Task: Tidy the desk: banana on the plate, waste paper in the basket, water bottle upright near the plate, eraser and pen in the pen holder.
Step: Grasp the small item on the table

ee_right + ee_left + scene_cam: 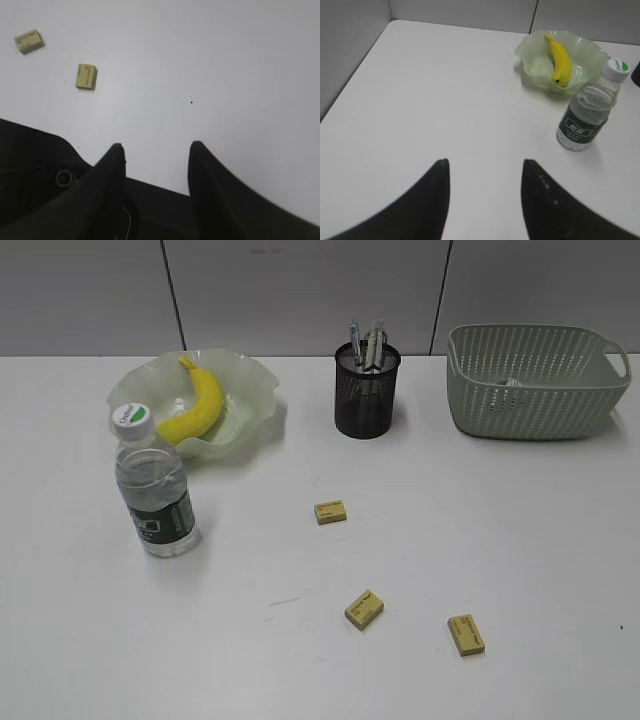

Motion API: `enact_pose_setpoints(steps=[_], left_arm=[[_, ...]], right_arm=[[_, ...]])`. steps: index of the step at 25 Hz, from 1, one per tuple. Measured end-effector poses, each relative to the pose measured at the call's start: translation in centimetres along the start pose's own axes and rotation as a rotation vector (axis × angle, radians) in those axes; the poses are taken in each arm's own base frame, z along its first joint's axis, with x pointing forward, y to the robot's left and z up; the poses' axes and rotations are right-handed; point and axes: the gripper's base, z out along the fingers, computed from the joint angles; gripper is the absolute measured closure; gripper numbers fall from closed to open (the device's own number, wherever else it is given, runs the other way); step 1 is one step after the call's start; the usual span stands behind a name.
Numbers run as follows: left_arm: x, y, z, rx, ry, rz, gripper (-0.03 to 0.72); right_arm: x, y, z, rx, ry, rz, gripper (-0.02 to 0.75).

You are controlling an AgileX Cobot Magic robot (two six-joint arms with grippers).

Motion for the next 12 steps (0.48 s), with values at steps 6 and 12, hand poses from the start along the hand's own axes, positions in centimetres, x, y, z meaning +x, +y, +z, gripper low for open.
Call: enact_pose_setpoints(steps=[6, 12], left_arm=[[-1.8, -1.2, 1.1, 0.058, 0.018, 0.081, 0.337], [-6.4, -4.4, 5.4, 0.217, 0.002, 0.199, 0.337]], right_arm=[[4.2, -0.4, -3.4, -0.002, -0.285, -0.002, 0.398], [5.1, -0.5, -4.0, 0.002, -0.342, -0.003, 0.398]])
